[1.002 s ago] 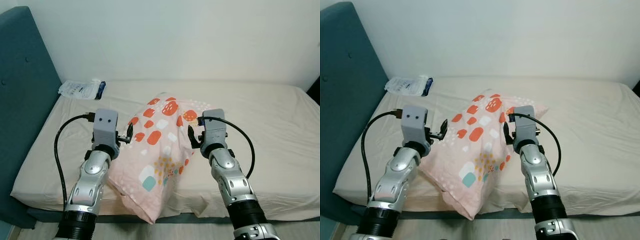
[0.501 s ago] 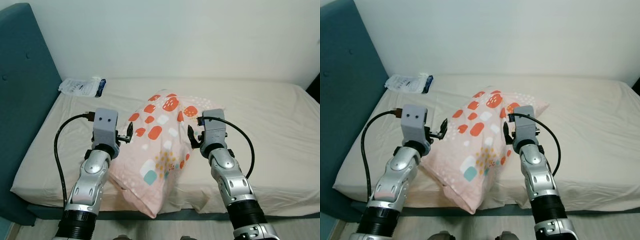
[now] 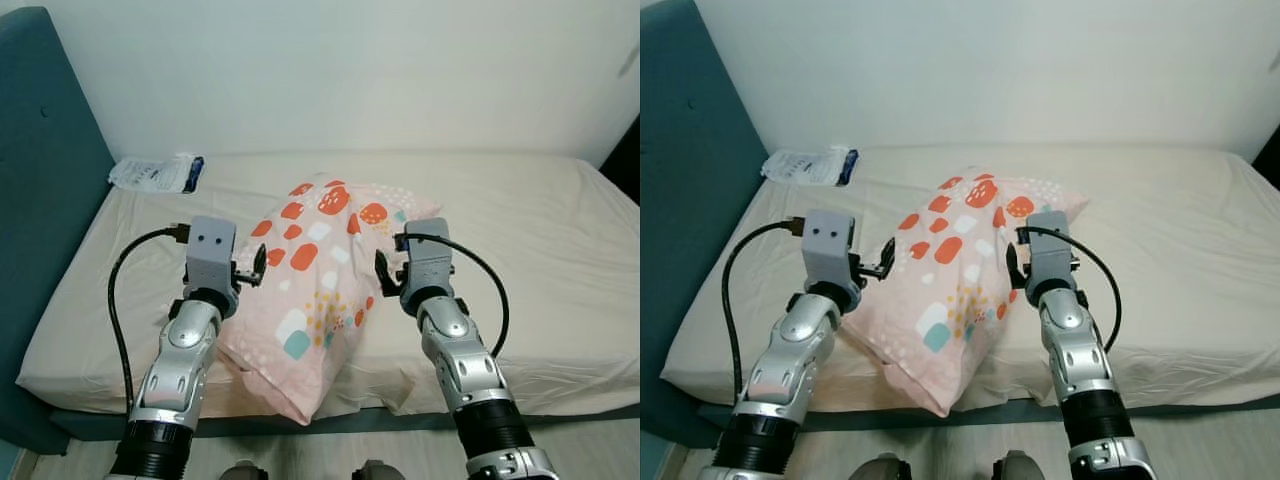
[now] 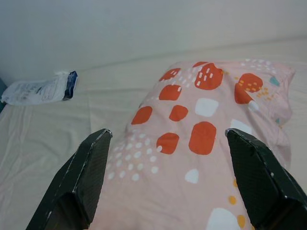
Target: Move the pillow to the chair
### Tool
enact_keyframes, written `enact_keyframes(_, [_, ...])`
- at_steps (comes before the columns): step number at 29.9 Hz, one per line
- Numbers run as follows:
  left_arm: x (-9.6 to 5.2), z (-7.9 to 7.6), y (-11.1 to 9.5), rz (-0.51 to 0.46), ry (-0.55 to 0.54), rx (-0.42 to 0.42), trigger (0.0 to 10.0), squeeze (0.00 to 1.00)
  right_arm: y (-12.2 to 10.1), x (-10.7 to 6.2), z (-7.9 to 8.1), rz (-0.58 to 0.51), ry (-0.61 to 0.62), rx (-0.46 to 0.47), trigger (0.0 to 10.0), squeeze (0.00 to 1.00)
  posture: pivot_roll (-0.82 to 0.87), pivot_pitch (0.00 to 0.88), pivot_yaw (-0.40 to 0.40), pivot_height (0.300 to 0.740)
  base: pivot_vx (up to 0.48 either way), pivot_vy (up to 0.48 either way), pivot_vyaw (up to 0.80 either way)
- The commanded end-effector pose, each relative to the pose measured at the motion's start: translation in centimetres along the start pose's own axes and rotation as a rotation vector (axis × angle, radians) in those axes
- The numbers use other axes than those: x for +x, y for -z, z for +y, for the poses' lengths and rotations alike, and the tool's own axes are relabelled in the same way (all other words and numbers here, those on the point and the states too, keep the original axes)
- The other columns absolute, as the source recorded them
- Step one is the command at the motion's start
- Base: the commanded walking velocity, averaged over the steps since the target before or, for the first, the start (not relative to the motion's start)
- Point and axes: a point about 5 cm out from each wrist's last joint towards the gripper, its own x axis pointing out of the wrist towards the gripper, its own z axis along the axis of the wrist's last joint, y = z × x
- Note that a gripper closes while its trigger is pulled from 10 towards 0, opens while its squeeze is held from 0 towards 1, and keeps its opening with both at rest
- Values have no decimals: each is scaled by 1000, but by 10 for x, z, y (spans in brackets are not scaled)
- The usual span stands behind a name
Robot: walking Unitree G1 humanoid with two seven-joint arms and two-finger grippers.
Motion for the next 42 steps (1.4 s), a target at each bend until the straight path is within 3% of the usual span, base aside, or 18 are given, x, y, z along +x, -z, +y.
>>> enact_keyframes(1, [0, 1, 5, 23, 2, -1, 10000, 0, 3, -1, 1, 6, -1, 17, 10000, 0, 4, 65, 12, 651, 0, 0, 0])
enact_keyframes(42, [-1, -1, 8, 44, 2, 2, 10000, 0, 2, -2, 3, -7, -18, 11, 10000, 0, 4, 77, 10, 581, 0, 0, 0])
